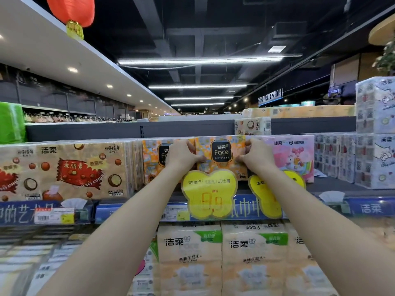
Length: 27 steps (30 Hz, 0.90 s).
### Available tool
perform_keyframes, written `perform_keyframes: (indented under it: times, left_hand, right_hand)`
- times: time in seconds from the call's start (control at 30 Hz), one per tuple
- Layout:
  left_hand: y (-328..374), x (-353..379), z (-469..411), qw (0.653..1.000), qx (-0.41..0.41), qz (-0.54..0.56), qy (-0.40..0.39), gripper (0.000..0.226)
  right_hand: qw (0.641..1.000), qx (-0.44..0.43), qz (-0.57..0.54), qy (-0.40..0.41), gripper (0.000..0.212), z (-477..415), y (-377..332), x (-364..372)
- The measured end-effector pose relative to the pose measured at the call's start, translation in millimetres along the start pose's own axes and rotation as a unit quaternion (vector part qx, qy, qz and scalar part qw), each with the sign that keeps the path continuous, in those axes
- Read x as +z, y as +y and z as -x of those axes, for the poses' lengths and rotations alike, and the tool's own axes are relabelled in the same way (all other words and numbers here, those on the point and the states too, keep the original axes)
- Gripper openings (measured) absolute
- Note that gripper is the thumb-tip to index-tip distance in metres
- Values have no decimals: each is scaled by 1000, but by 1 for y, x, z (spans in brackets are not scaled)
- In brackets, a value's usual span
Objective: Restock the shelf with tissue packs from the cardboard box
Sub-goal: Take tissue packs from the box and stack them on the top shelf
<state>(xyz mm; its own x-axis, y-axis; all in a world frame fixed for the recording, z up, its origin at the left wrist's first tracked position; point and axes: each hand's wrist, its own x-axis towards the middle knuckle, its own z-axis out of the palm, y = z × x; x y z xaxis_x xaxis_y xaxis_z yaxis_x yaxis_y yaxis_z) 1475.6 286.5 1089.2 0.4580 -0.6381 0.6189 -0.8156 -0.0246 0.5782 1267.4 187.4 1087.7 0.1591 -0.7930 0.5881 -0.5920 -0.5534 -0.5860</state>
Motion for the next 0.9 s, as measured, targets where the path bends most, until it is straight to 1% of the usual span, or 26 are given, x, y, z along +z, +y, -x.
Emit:
perform_keyframes:
  times: [0.17,0.33,0.43,0.57,0.63,0.73,0.77,0.83,0.9]
  left_hand:
    - [-2,0,-4,1000,11,-2,-19,44]
    - [-6,0,-5,999,17,-3,-43,59]
    - [-8,3,-1,998,20,-12,-60,63]
    - [-3,1,6,998,14,-52,-43,65]
    - [2,-2,8,996,14,-72,-41,66]
    - [6,-7,9,994,6,-97,-42,63]
    - [7,-10,9,994,3,-97,-44,60]
    - [6,-18,8,995,0,-87,-47,52]
    - [5,-31,9,997,0,-76,-27,44]
  right_hand:
    - [1000,-8,-4,20,37,2,-2,7]
    - [1000,-1,6,20,36,2,-3,6]
    - [1000,-4,11,19,35,3,-4,8]
    - [1000,-4,-14,4,39,4,-6,7]
    - [1000,5,-19,-11,33,0,-7,2]
    - [999,8,9,-38,12,-4,-14,-8]
    - [999,6,20,-41,8,-4,-16,-11]
    - [999,2,28,-29,10,-5,-19,-17]
    - [1000,-10,28,-4,16,-5,-23,-21]
